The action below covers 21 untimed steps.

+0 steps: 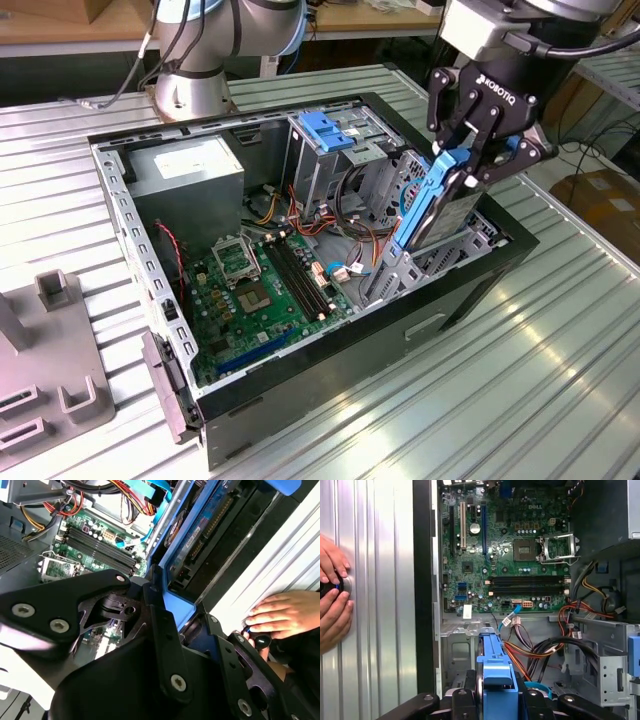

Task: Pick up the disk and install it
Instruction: 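Insert the disk into the insertion slot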

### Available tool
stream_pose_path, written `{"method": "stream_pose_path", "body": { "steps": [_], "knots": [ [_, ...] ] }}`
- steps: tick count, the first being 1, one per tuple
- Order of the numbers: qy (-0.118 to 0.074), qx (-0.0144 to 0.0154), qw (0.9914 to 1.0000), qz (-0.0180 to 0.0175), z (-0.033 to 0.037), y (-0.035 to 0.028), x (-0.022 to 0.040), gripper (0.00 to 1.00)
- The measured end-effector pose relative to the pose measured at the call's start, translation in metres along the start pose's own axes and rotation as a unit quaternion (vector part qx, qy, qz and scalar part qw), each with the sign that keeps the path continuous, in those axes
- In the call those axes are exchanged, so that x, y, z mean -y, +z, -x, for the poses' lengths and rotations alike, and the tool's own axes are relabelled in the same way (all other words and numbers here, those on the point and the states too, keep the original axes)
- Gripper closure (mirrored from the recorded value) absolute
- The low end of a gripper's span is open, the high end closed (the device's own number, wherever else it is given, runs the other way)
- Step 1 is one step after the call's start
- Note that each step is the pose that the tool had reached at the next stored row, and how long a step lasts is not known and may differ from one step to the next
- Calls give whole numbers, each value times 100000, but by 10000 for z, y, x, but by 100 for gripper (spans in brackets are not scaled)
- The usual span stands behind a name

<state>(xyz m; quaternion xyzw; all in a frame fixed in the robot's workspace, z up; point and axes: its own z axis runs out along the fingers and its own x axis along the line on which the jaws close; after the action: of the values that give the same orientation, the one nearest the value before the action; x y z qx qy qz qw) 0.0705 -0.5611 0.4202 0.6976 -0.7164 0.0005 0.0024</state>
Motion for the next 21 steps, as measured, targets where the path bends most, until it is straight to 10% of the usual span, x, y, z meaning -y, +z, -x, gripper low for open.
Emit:
{"method": "stream_pose_path", "body": {
  "steps": [21],
  "knots": [
    [1,-9,100000,-157,0,126,0,63]
  ]
}}
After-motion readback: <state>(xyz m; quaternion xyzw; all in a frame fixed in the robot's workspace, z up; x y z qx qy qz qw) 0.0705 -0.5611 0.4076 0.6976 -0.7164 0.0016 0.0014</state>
